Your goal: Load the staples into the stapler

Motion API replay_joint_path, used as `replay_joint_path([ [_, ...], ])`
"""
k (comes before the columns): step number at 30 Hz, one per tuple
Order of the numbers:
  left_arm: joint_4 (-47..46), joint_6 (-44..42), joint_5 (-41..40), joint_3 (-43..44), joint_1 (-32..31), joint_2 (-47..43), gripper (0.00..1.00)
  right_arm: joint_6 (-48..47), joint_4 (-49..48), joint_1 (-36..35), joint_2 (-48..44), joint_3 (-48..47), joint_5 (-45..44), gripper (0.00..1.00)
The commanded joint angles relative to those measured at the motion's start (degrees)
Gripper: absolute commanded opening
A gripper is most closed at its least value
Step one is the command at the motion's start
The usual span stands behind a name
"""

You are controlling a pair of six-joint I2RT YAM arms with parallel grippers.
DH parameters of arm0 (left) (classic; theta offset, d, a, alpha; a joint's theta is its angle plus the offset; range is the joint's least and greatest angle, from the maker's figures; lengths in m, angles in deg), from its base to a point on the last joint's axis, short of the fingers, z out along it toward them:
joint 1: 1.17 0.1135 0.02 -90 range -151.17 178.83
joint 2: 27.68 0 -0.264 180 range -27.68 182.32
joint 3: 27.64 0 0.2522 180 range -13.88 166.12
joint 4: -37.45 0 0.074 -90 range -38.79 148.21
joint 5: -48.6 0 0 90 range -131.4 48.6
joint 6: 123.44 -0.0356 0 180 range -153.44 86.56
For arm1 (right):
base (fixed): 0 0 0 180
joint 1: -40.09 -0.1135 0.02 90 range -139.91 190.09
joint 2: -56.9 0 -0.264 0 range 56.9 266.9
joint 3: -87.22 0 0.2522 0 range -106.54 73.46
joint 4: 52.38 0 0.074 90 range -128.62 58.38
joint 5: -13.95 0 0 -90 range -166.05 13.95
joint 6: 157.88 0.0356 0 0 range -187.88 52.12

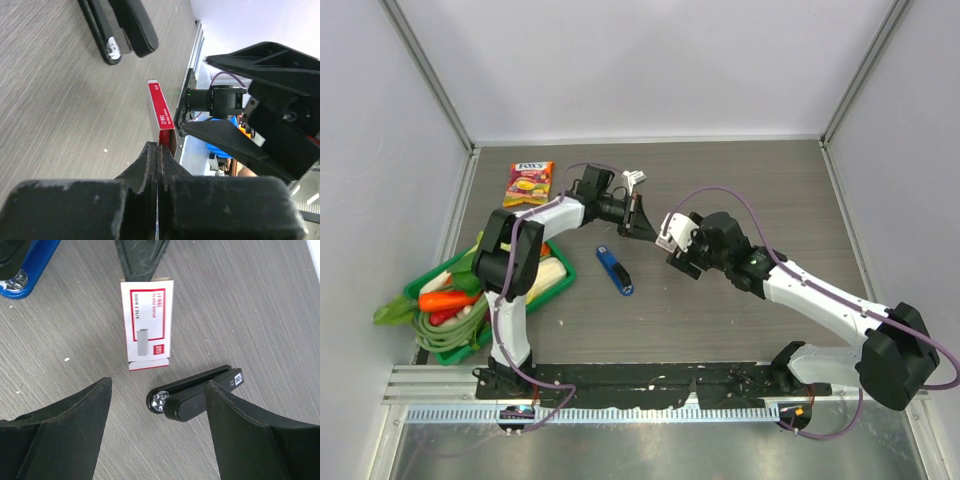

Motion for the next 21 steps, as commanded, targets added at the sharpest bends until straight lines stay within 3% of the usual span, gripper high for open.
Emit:
replay_joint_path([
  [1, -3.03, 1.09, 3.72, -0.16, 0.50, -4.45, 0.00, -2.08, -1.51, 0.02, 1.36, -1.48, 3.85, 0.80],
  [21, -11.54, 6.63, 7.76, -3.76, 1.29, -6.12, 0.00, -4.81, -6.61, 5.73, 2.15, -1.04, 10.35, 0.80],
])
